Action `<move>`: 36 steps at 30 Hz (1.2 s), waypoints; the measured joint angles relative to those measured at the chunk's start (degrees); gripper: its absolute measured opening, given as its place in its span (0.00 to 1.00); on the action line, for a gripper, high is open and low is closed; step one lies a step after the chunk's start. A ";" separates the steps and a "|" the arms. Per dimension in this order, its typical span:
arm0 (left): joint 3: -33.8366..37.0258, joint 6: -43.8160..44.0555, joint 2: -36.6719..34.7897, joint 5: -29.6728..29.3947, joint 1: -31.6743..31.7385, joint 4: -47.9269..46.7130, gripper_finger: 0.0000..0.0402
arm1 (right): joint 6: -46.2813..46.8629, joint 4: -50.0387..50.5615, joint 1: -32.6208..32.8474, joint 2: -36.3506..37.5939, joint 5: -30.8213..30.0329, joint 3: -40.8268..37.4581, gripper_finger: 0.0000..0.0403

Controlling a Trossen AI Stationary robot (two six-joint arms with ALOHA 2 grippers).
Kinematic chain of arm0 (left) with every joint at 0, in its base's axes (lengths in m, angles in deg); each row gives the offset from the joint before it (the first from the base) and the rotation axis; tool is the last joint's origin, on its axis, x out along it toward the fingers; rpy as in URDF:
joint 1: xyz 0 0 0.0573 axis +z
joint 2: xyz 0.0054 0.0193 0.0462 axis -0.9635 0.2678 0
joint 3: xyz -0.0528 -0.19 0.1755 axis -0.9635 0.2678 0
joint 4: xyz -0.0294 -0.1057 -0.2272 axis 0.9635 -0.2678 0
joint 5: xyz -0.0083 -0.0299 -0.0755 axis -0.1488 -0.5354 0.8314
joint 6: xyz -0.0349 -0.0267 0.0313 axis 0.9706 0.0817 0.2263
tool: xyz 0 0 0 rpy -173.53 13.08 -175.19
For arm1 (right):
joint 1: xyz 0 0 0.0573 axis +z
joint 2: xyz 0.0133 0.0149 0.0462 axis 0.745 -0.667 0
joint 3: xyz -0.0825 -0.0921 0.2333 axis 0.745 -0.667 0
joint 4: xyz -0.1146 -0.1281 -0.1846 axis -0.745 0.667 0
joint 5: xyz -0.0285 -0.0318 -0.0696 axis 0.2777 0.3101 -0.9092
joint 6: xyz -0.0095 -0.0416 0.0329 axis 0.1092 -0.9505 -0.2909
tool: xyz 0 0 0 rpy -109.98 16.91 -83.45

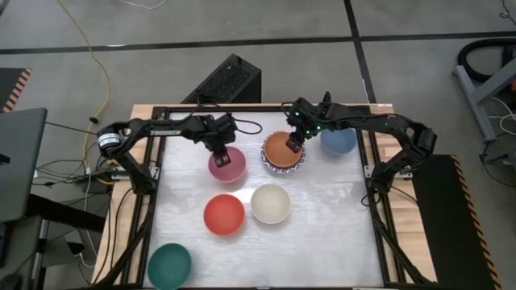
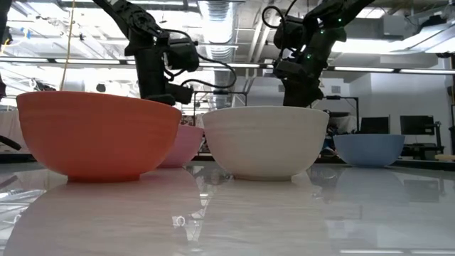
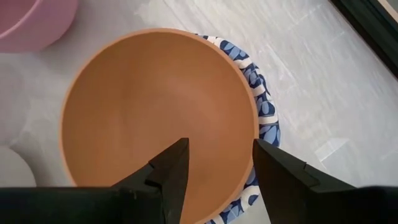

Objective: Nest bowls inside each other by size order
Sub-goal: Stack the pink bowl on top of the light orange bowl

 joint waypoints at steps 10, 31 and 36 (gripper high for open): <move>-0.04 1.10 -1.48 -3.08 0.00 2.15 0.01 | 2.14 -0.17 0.03 -0.01 -2.89 0.00 0.49; 0.00 -2.16 -18.93 -34.61 -6.21 25.37 0.00 | 2.48 -15.22 9.07 9.67 -27.13 -0.02 0.49; 0.00 -8.19 -19.01 -40.04 -10.28 36.20 0.00 | -4.12 -27.74 17.15 12.38 -30.29 -0.02 0.49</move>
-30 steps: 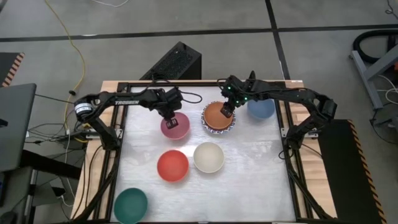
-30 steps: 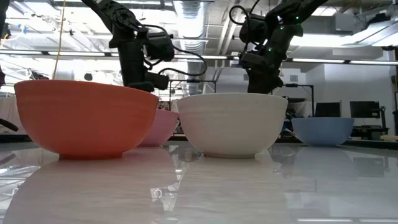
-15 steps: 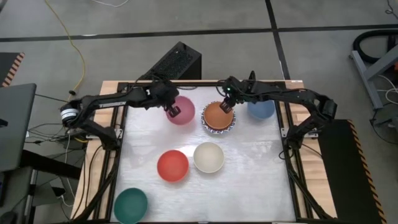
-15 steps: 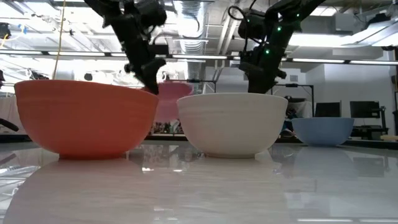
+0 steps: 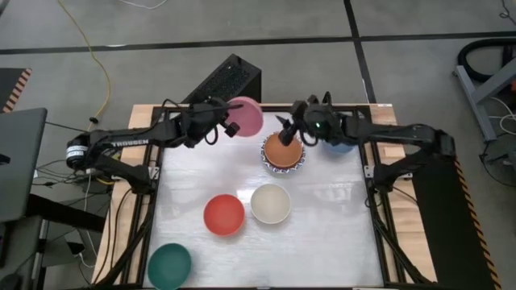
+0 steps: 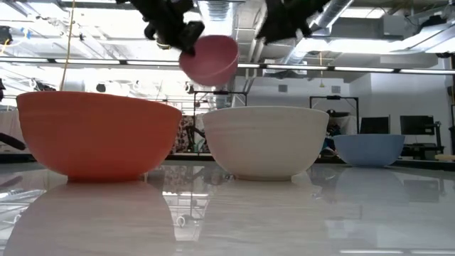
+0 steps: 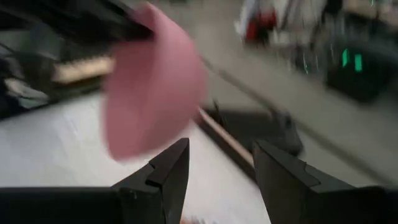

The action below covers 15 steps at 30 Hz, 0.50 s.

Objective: Nest bowls inside each other by size order
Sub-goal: Stack the pink bowl on top of the light orange bowl

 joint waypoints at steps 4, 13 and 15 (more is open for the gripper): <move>0.04 -6.02 0.54 -4.36 -3.00 6.93 0.00 | -11.32 -8.05 7.41 -1.08 -8.13 0.00 0.49; 0.04 -11.52 0.50 -7.71 -6.66 15.97 0.00 | -28.91 -27.00 15.59 -8.27 -30.99 -0.02 0.49; 0.04 -11.60 0.52 -7.71 -7.06 16.20 0.00 | -31.00 -29.92 15.58 -9.76 -32.87 -0.02 0.49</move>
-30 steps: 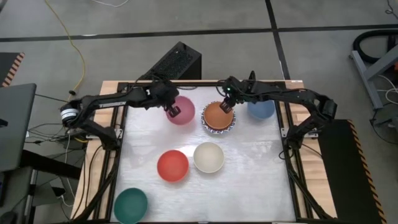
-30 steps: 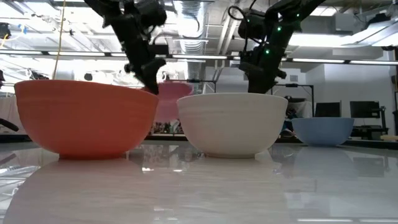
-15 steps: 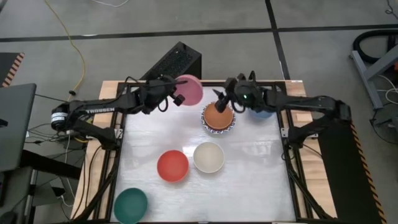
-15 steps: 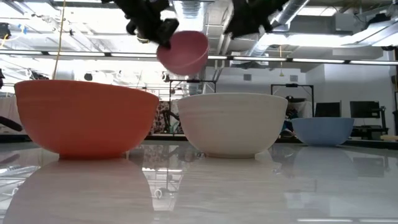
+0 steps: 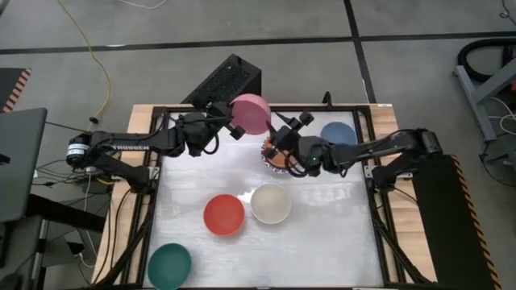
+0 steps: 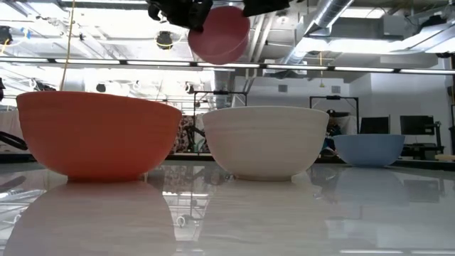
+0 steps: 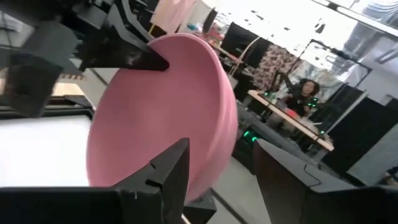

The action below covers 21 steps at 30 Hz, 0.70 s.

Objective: Nest bowls inside each other by size order
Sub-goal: Stack the pink bowl on top of the light orange bowl

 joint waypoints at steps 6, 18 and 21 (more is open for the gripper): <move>0.00 -0.82 0.00 -0.25 -0.68 0.36 0.00 | 2.00 -2.24 -2.22 -1.85 -1.26 0.00 0.48; 0.00 -0.26 0.02 2.50 -0.93 0.22 0.00 | 10.93 2.38 -4.41 -1.53 0.35 0.04 0.06; 0.00 0.60 0.02 3.17 -0.88 -0.81 0.01 | 13.02 3.91 -4.88 -1.46 0.45 0.08 0.04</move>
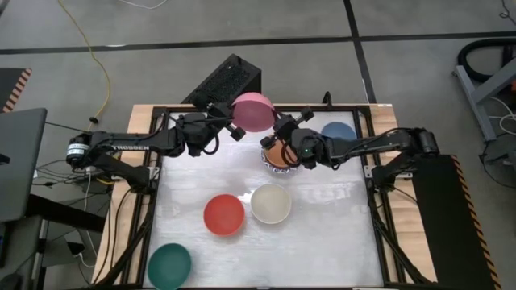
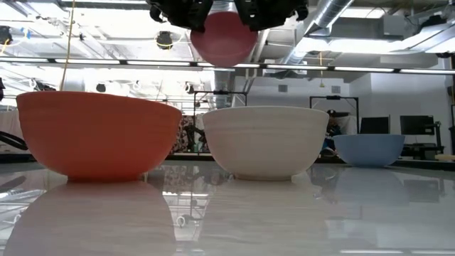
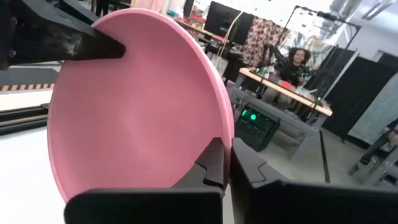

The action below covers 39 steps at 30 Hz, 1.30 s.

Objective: Nest bowls inside each other by size order
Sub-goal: Stack the pink bowl on top of the light orange bowl

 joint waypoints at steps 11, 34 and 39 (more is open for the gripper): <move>0.00 -1.85 0.00 9.65 -0.24 -7.86 0.37 | 9.87 12.88 -3.01 1.46 3.15 -0.02 0.02; -0.04 3.28 -1.49 21.95 -5.79 -15.61 0.70 | 33.22 50.71 -34.49 12.19 59.64 -3.34 0.02; -0.04 8.22 -4.39 31.77 -4.62 -21.45 0.71 | 33.24 48.91 -33.62 10.41 64.61 -5.04 0.02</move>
